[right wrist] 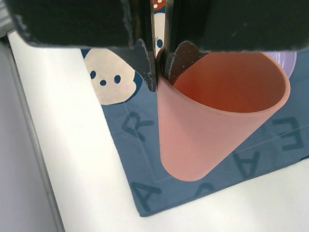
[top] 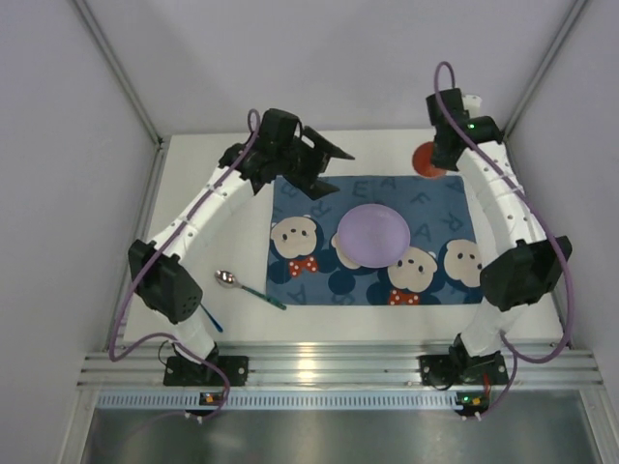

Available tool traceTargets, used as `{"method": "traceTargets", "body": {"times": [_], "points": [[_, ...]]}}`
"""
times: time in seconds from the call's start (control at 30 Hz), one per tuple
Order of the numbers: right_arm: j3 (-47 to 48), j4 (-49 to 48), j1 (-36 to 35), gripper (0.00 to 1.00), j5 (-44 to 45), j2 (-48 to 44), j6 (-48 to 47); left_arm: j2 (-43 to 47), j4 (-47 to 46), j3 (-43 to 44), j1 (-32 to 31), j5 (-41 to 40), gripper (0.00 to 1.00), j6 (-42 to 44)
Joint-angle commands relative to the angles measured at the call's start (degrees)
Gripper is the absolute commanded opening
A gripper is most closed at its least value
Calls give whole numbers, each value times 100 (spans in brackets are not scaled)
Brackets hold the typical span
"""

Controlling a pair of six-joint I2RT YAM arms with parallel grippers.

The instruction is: Set the dinner table for one person

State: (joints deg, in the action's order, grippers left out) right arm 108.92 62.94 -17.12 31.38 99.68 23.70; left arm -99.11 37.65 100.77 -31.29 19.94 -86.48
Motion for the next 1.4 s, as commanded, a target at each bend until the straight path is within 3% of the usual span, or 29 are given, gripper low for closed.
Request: {"method": "traceTargets", "body": {"times": [0.0, 0.1, 0.2, 0.37, 0.5, 0.83, 0.93, 0.97, 1.0, 1.23, 1.37], "points": [[-196, -185, 893, 0, -1208, -195, -200, 226, 874, 670, 158, -438, 82, 1391], [-328, -177, 1527, 0, -1983, 7, -252, 50, 2007, 1584, 211, -1096, 81, 2455], [-363, -159, 1967, 0, -2670, 280, -235, 251, 2597, 1429, 220, -1711, 80, 3134], [-197, -212, 2152, 0, -3311, 832, -138, 1373, 2696, -204, 220, -2818, 80, 3427], [128, -185, 2196, 0, -3445, 1255, -59, 2263, 2388, -1671, 263, -2883, 80, 3331], [595, -10, 2178, 0, -3428, 2266, -41, 3196, 2616, -2896, 316, -2865, 79, 3058], [709, 61, 2134, 22, -3463, 2302, -68, 3301, 2660, -3072, 316, -2847, 79, 2970], [753, 78, 2108, 41, -3541, 2293, -76, 3336, 2660, -3116, 316, -2821, 79, 2935], [779, 87, 2091, 48, -3559, 2284, -94, 3346, 2651, -3212, 316, -2803, 79, 2917], [1095, 244, 1976, 77, -3744, 1846, -15, 3258, 2756, -3529, 316, -2821, 81, 2803], [1306, 544, 1941, 99, -3692, 1450, -15, 3056, 2774, -3819, 325, -2856, 81, 2689]]}}
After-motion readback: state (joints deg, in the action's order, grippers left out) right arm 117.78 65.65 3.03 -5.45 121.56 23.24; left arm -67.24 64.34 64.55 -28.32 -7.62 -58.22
